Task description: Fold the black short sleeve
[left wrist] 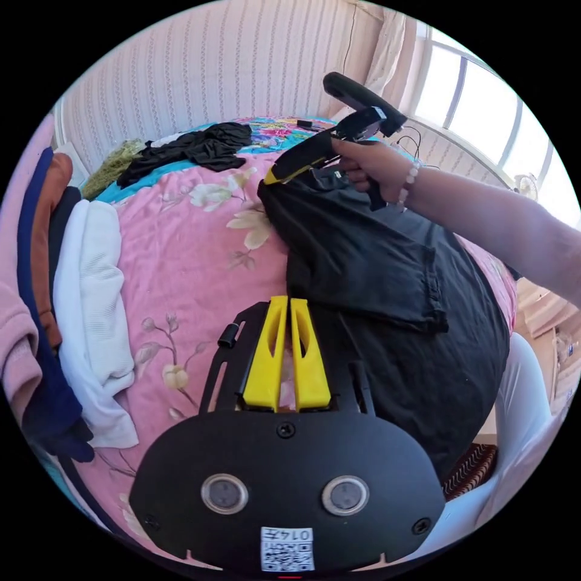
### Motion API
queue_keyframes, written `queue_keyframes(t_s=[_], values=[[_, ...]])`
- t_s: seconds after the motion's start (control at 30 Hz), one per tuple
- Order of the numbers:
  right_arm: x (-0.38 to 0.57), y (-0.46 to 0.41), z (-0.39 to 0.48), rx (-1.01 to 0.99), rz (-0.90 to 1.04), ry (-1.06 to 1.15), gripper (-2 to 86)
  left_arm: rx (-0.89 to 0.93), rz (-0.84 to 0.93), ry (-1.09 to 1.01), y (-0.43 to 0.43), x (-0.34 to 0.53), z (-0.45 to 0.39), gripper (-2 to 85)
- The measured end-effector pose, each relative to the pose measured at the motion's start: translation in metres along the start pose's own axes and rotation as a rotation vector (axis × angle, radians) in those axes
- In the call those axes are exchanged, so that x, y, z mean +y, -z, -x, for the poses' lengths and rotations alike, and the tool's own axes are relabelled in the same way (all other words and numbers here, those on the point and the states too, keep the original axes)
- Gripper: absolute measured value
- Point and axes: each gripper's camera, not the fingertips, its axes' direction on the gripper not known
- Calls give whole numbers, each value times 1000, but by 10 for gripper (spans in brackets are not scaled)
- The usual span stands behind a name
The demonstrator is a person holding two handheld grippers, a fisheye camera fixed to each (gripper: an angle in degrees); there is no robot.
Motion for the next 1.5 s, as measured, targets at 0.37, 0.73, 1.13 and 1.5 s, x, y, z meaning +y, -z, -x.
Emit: queue_keyframes(t_s=[0.37,0.73,1.13,1.5], values=[[5,11,3,169,-8,130,66,36,49,130,-12,4,17,36],[354,231,-72,371,-479,-246,66,33,-3,-63,40,-1,-91,22],[558,286,-187,324,-607,-577,92,239,-82,-435,-49,-245,-337,33],[574,293,-236,224,-542,-564,29,335,67,-517,-215,-426,-525,57]])
